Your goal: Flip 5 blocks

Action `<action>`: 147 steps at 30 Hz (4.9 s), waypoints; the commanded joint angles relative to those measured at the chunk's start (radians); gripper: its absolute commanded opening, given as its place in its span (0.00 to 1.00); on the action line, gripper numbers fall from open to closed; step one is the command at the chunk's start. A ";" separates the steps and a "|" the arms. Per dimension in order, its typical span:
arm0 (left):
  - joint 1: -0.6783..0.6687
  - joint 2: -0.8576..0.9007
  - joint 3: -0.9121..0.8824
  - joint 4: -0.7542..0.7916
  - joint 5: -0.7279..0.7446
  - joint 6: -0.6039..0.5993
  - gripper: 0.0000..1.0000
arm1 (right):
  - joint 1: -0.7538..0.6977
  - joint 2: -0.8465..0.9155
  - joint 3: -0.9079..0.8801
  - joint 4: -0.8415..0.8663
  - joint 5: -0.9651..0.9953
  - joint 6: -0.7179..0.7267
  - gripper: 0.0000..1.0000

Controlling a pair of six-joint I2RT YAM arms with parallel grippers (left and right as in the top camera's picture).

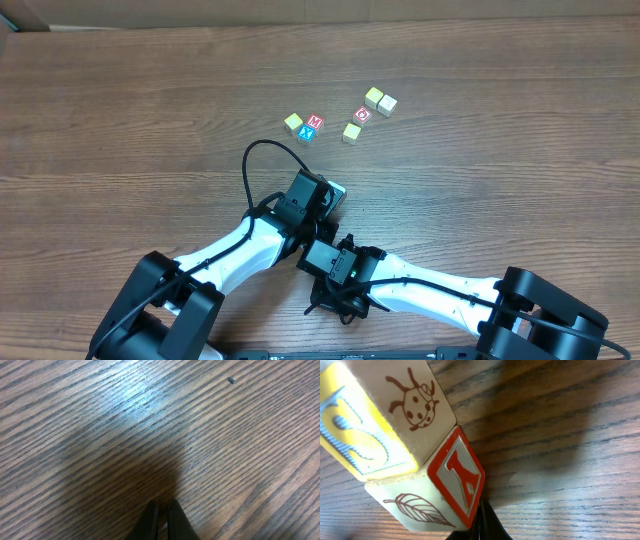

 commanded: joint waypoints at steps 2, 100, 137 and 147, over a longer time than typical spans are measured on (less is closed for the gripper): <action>0.001 0.045 -0.038 -0.007 -0.071 -0.013 0.04 | 0.005 -0.023 0.022 0.002 0.021 -0.002 0.04; 0.614 -0.858 0.488 -0.808 -0.196 -0.246 0.04 | -1.038 -0.360 0.516 -0.649 0.026 -0.839 0.12; 0.614 -1.139 0.550 -1.189 -0.188 -0.135 1.00 | -1.037 -1.203 0.587 -1.080 0.109 -0.811 1.00; 0.614 -1.139 0.550 -1.221 -0.190 -0.137 1.00 | -1.037 -1.203 0.587 -1.080 0.109 -0.811 1.00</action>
